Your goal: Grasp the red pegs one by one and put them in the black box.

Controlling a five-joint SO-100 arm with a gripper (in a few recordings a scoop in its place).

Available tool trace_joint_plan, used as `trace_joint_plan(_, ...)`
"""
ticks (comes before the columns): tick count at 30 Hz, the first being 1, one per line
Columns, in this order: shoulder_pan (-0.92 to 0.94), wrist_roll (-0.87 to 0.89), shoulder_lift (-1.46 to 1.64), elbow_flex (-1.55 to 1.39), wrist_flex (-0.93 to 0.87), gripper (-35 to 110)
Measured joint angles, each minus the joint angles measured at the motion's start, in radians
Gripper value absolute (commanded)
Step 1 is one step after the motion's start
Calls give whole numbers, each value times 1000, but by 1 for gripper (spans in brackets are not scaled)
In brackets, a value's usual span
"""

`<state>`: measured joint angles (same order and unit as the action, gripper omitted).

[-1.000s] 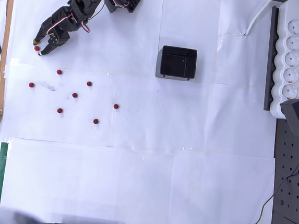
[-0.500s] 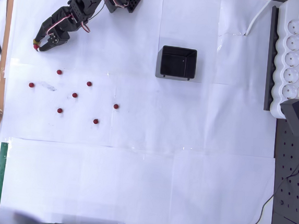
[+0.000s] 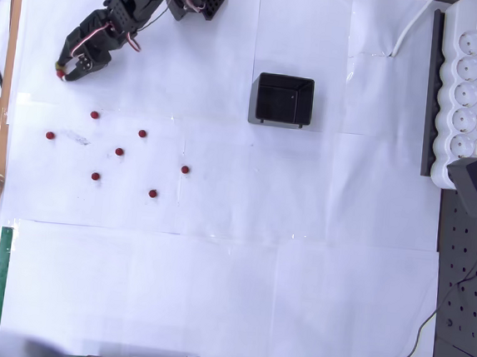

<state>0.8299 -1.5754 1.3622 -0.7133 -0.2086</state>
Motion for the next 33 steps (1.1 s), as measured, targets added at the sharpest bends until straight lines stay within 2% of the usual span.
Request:
trace_joint_plan(5,-222,-101,-175,-333,-640,0)
trace_joint_plan(9,-503,-236,-207,-592,-1157,0)
trace_joint_plan(11,-664,-322,-215,-663,-1324,0)
trace_joint_plan(14,-887,-451,-218,-729,-1387,0)
trace_joint_plan(21,-1325,-770,-83,-931,-1350,0)
trace_joint_plan(27,-1509,-896,104,-989,-1292,0)
trace_joint_plan(33,-1563,-940,221,-991,-1210,5)
